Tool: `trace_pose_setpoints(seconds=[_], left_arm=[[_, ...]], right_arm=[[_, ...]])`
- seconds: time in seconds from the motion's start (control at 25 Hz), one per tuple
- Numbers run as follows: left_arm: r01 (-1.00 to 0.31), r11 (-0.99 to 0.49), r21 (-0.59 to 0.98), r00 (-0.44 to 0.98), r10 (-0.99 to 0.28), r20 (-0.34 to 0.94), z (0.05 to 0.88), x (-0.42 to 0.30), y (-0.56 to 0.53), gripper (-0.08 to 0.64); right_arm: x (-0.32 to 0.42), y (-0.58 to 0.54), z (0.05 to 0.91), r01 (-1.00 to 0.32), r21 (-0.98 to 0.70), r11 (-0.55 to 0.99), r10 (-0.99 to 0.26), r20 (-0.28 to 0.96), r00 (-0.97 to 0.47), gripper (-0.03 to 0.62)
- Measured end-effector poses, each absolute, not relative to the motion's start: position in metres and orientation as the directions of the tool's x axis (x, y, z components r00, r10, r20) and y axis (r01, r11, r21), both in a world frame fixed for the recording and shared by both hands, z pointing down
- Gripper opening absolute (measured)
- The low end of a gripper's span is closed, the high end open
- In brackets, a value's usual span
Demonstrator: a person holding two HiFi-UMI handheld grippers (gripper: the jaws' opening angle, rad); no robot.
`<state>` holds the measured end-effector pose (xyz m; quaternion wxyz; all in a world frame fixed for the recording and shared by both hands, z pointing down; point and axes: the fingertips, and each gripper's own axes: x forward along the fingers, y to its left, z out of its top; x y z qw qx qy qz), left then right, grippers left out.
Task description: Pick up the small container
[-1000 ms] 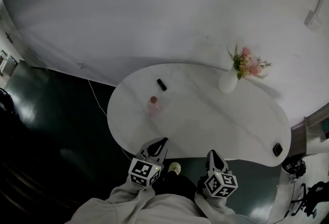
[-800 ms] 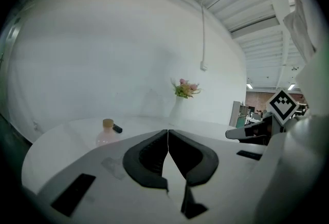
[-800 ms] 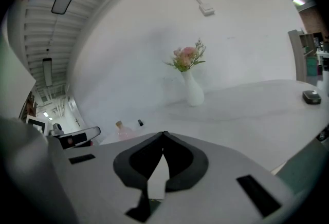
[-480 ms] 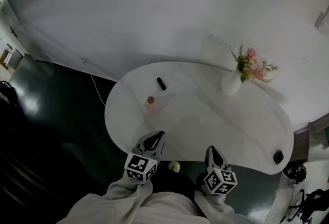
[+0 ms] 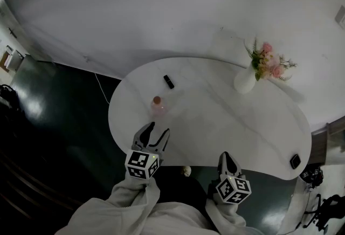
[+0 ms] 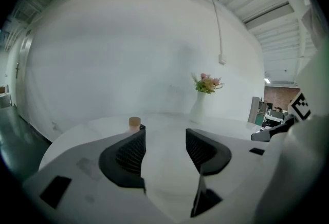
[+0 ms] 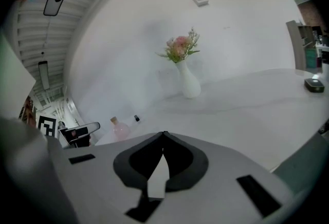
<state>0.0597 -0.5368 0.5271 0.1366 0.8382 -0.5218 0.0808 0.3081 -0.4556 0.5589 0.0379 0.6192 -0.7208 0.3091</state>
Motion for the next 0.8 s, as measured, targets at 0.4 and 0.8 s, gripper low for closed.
trace_pose_setpoints(seconds=[0.4,0.8], left_arm=[[-0.942,-0.334,0.037,0.331,-0.901,0.280,0.543,0.031,-0.605,0.258],[-0.936,-0.351,-0.033,0.329,-0.903,0.278,0.563,0.035,-0.649,0.258]], right_arm=[[0.303,-0.457,0.574,-0.924,-0.382,0.009,-0.843,0.493,-0.212,0.049],[0.298,-0.457,0.587,-0.931,-0.364,-0.026,-0.823,0.537,-0.187,0.049]])
